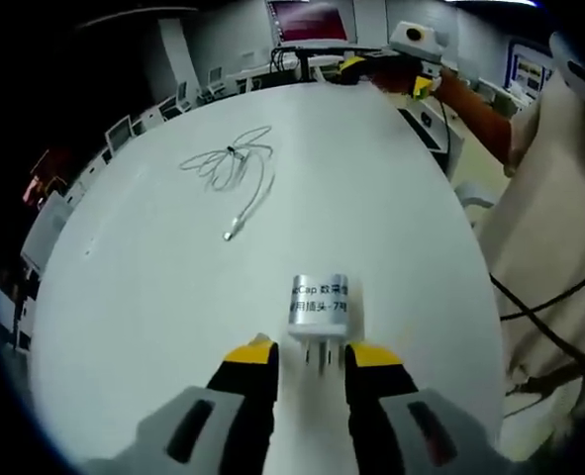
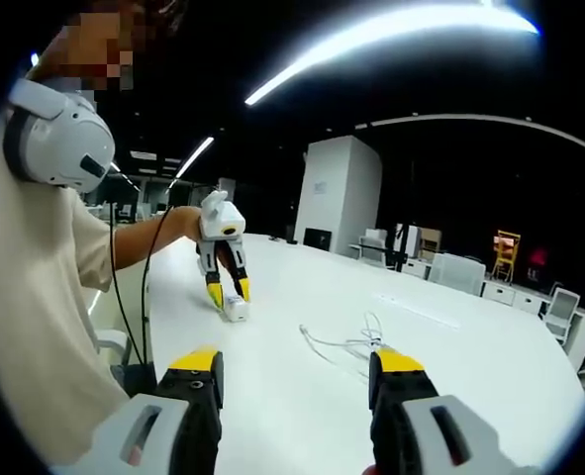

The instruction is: Plug the desk Type‑C cable into the charger adapter.

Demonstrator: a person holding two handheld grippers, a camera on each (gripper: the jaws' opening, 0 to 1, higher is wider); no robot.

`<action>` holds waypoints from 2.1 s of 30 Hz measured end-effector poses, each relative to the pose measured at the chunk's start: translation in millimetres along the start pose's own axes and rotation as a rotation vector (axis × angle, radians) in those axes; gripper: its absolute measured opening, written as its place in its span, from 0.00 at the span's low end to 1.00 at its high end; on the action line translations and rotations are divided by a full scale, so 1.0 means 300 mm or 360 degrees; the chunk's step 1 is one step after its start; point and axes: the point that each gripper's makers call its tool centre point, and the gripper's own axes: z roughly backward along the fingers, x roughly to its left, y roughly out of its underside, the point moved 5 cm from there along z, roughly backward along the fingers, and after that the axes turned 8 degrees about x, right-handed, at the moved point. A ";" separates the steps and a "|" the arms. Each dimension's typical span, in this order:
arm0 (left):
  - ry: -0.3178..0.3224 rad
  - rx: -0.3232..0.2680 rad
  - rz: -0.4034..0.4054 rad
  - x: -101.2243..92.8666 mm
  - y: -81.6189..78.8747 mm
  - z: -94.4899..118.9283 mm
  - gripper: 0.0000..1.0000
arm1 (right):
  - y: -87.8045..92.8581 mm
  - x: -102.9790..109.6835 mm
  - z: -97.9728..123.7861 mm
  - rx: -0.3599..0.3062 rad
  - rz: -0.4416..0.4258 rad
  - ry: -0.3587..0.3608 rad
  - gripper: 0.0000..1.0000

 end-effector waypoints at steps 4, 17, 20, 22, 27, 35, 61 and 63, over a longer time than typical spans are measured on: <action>0.0004 0.0042 -0.0014 -0.003 0.002 -0.013 0.25 | 0.003 -0.007 -0.001 0.0003 -0.0003 0.0010 0.59; 0.0026 0.0110 -0.0022 -0.004 -0.007 -0.015 0.15 | 0.006 -0.008 -0.010 0.0000 -0.0002 0.0009 0.59; 0.0028 0.0128 -0.0027 -0.002 -0.008 -0.018 0.15 | 0.006 -0.010 -0.011 0.0001 0.0001 0.0009 0.59; 0.0030 0.0132 -0.0025 -0.001 -0.009 -0.019 0.12 | 0.005 -0.011 -0.011 0.0002 0.0003 0.0008 0.59; 0.0038 0.0126 -0.0034 0.000 -0.008 -0.020 0.12 | 0.009 -0.026 -0.023 0.0075 -0.0042 0.0011 0.58; 0.0030 0.0116 -0.0053 0.005 -0.005 -0.021 0.12 | -0.001 -0.044 -0.057 0.0211 -0.0014 0.0001 0.54; 0.0049 0.0124 -0.0039 0.006 -0.008 -0.025 0.12 | -0.101 -0.076 -0.254 0.0434 0.0158 -0.0149 0.47; 0.0047 0.0124 -0.0037 0.005 -0.009 -0.025 0.11 | -0.105 -0.080 -0.268 0.0449 0.0166 -0.0155 0.45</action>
